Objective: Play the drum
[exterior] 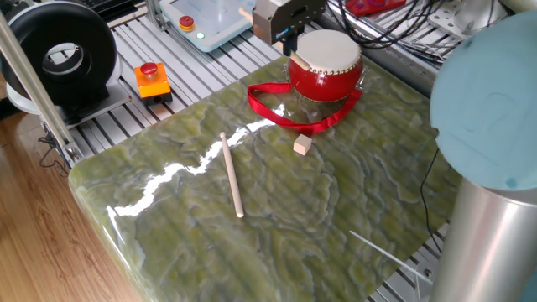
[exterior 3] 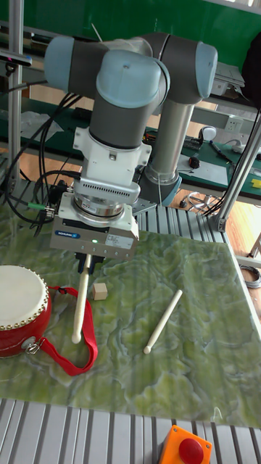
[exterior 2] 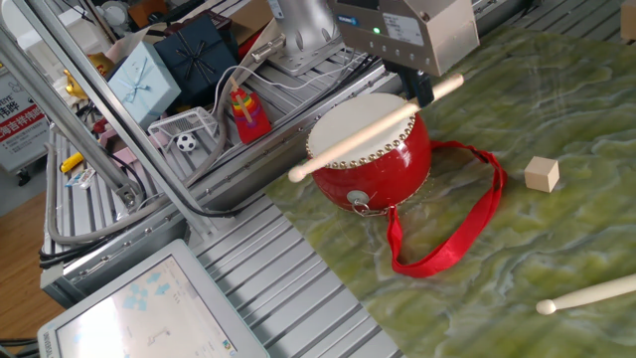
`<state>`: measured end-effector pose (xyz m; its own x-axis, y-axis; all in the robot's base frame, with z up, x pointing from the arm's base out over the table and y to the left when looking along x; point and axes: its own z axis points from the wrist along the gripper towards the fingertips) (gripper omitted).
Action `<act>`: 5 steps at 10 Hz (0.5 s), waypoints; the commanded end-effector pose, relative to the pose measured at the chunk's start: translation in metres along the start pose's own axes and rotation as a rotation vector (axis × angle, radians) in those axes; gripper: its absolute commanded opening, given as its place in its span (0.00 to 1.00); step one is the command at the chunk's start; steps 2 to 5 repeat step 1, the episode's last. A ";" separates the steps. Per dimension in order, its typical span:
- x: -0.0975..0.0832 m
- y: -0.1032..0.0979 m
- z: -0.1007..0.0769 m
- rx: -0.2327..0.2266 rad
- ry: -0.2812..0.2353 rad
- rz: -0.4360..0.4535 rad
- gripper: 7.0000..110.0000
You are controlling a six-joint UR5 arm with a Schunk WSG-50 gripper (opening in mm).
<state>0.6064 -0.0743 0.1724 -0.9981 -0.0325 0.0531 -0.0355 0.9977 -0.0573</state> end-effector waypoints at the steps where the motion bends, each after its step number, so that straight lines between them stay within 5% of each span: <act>1: -0.012 -0.006 -0.006 0.010 0.006 -0.036 0.00; 5: -0.012 -0.006 -0.006 0.010 0.006 -0.036 0.00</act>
